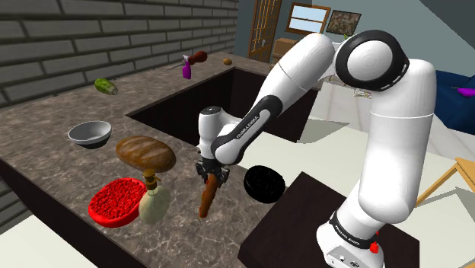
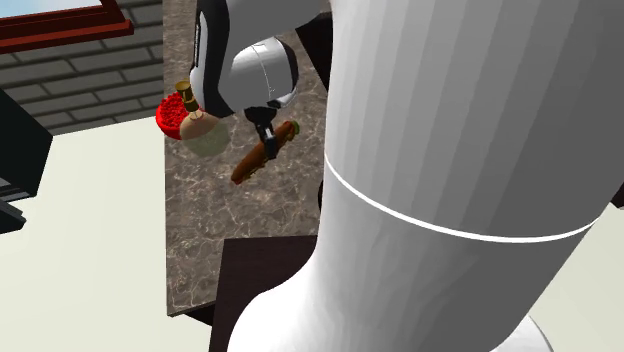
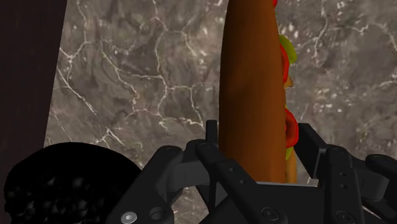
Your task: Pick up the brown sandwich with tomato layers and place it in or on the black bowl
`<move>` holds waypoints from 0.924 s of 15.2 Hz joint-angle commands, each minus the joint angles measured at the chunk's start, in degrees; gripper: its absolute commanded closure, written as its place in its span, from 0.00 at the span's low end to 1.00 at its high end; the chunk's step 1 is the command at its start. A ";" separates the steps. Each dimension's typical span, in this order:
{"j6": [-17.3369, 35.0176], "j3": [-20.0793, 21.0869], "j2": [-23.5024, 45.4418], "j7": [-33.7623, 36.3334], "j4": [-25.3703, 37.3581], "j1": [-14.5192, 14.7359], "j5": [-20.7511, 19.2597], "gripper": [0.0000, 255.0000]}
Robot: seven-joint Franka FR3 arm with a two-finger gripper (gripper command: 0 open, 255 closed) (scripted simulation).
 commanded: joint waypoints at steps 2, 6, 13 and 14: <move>-1.99 0.93 -2.33 -0.91 -0.21 -0.63 1.41 1.00; -4.54 1.89 -5.13 -2.10 -0.26 -1.32 3.18 1.00; -5.09 2.11 -11.65 -7.61 -5.61 -4.70 6.57 1.00; -4.53 1.84 -12.93 -9.17 -7.32 -5.60 7.17 1.00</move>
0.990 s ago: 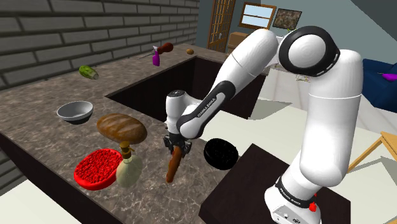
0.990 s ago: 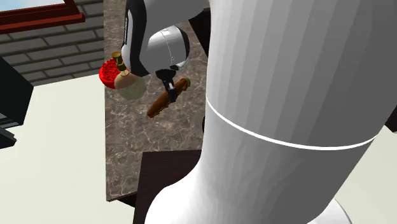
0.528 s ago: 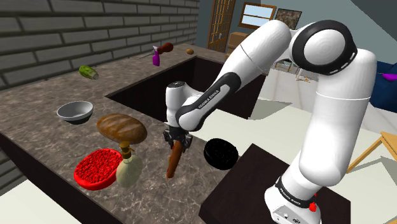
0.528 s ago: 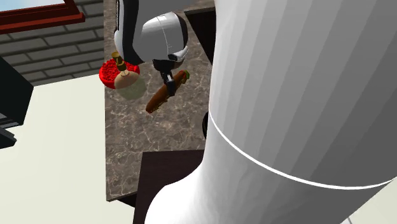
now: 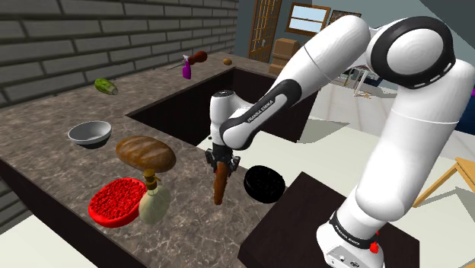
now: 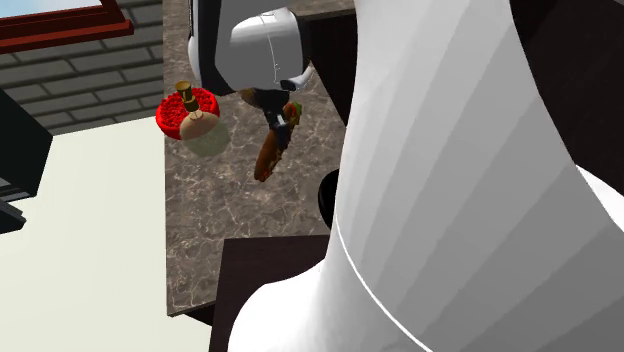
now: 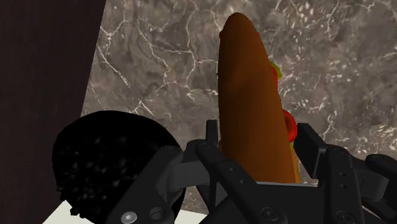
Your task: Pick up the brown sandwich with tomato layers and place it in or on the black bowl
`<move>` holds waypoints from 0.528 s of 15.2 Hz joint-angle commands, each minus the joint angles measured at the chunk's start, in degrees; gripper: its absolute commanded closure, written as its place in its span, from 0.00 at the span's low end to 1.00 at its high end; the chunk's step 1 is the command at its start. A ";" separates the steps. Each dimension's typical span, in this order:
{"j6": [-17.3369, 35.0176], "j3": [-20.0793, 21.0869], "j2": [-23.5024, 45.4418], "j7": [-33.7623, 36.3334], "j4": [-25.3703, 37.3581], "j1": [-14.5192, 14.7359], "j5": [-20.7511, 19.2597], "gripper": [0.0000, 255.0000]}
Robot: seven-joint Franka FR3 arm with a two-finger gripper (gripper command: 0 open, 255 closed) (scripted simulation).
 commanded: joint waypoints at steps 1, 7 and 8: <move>1.02 -0.51 -2.87 -3.43 -3.58 -1.94 1.39 1.00; 3.56 -3.57 -9.65 -13.52 -12.31 -6.71 4.31 1.00; 3.89 -4.27 -10.63 -15.23 -13.56 -7.46 4.63 1.00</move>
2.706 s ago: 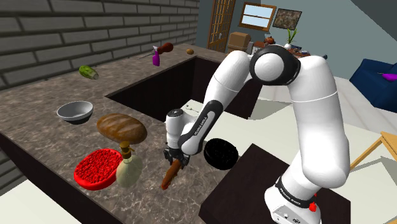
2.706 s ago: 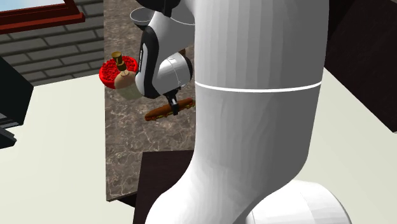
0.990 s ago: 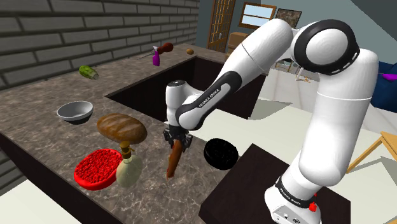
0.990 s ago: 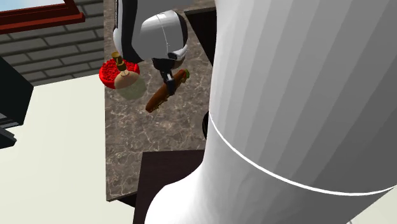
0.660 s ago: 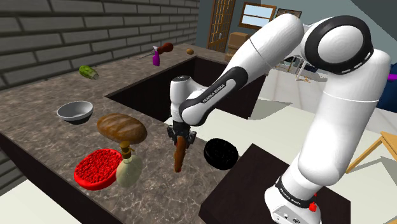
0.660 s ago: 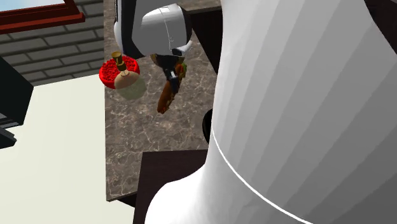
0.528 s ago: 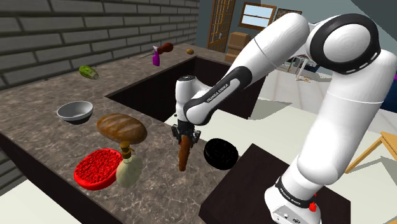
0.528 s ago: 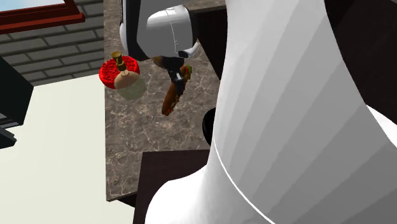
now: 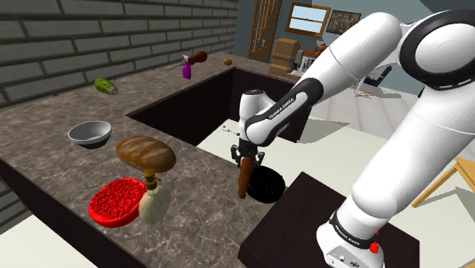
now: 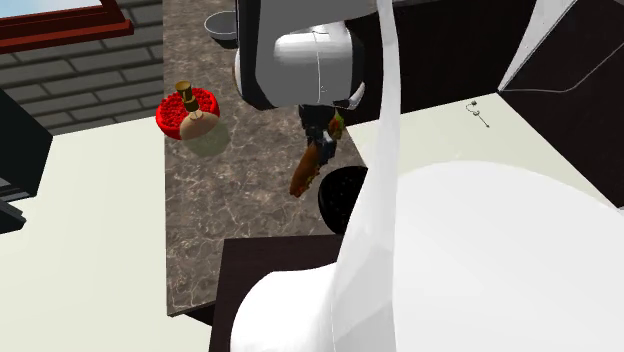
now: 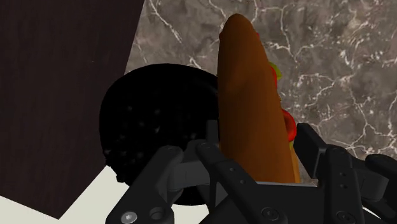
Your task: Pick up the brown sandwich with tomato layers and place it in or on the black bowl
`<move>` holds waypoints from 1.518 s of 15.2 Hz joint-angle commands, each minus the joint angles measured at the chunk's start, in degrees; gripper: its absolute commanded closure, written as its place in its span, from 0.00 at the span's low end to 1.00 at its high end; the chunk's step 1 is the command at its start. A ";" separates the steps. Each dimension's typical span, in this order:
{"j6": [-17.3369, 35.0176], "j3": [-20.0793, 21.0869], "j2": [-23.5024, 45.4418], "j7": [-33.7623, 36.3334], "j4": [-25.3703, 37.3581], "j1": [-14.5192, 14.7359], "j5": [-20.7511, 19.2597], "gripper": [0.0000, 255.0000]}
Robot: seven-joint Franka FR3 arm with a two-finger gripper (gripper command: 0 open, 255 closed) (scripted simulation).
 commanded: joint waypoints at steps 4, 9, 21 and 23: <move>1.43 -4.01 -4.08 -8.61 -5.18 -3.83 0.68 1.00; 2.33 -8.33 -6.91 -15.98 -8.73 -7.45 -0.03 1.00; 13.86 -8.99 5.08 -11.31 -8.57 -8.13 -6.20 1.00; 14.87 -9.29 6.26 -10.71 -8.42 -8.02 -7.00 1.00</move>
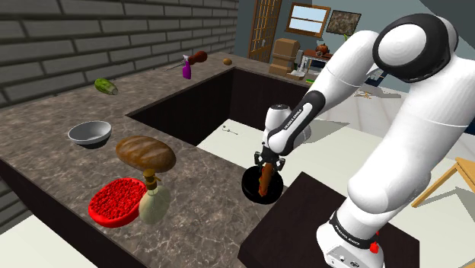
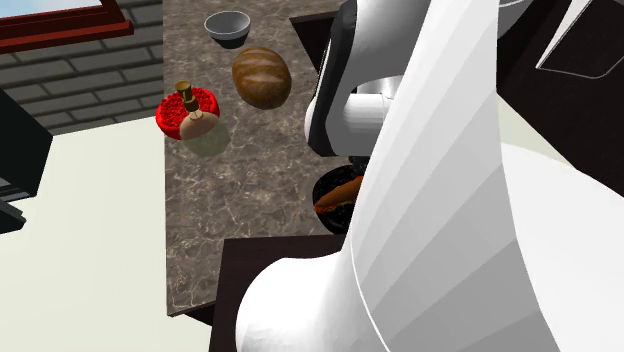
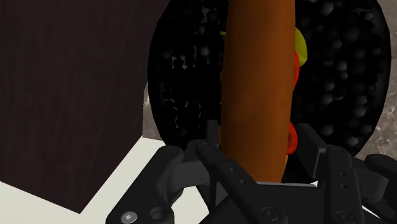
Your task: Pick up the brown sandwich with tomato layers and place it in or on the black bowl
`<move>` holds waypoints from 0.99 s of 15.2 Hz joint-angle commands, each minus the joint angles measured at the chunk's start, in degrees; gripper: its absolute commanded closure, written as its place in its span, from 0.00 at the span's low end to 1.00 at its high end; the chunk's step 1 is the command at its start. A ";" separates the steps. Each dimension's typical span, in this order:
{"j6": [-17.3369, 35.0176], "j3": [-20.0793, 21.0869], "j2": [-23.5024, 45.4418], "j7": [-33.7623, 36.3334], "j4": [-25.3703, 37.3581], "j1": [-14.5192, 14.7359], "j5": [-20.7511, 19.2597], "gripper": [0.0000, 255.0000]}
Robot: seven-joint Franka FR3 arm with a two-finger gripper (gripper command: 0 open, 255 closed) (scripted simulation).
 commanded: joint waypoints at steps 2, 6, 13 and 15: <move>0.41 -0.03 0.53 0.31 0.02 0.13 -0.29 1.00; 0.41 -0.05 0.53 0.31 0.02 0.14 -0.29 1.00; -1.93 0.65 -1.99 -0.93 -0.09 -0.08 1.45 0.00; -6.74 1.48 -6.83 -2.98 0.02 -0.14 4.33 0.00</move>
